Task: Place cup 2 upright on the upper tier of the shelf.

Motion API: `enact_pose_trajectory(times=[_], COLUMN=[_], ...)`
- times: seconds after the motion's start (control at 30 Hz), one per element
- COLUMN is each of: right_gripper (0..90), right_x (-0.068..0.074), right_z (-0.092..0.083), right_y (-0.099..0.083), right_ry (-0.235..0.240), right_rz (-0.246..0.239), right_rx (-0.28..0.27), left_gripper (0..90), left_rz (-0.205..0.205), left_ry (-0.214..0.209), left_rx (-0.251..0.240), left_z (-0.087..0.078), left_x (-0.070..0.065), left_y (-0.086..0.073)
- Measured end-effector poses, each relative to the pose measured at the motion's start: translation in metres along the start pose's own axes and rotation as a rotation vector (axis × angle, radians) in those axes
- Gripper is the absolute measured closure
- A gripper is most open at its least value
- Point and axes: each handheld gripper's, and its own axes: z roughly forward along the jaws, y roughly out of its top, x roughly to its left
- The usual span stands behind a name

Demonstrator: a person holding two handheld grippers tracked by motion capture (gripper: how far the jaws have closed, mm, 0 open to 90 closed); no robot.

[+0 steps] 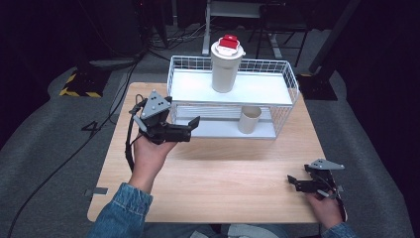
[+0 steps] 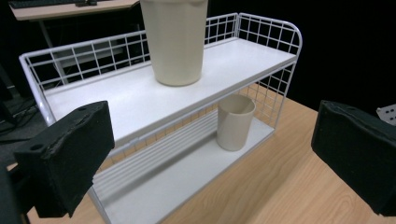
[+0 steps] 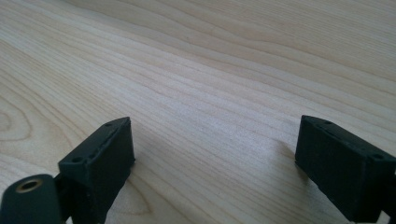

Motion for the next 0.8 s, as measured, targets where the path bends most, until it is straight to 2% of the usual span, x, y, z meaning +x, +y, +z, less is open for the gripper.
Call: enact_pose_trajectory(times=[0.23,0.5,0.6,0.73,0.8], right_gripper=[12.0,12.0,12.0,12.0,12.0], right_x=[0.0,0.0,0.0,0.0,0.0], right_z=[0.0,0.0,0.0,0.0,0.0], right_y=[0.0,0.0,0.0,0.0,0.0], right_ry=[0.0,0.0,0.0,0.0,0.0], right_rz=[0.0,0.0,0.0,0.0,0.0], right_rx=[0.0,0.0,0.0,0.0,0.0], left_gripper=[0.0,0.0,0.0,0.0,0.0], left_rz=[-0.012,-0.023,-0.012,-0.034,-0.033], left_ry=[0.007,0.027,0.043,0.041,0.045], left_rx=[0.011,0.053,0.082,0.099,0.113], left_z=[-0.014,-0.021,-0.022,-0.024,-0.025], left_x=[0.003,0.007,0.006,0.007,0.008], left_y=[-0.023,-0.056,-0.069,-0.084,-0.092])
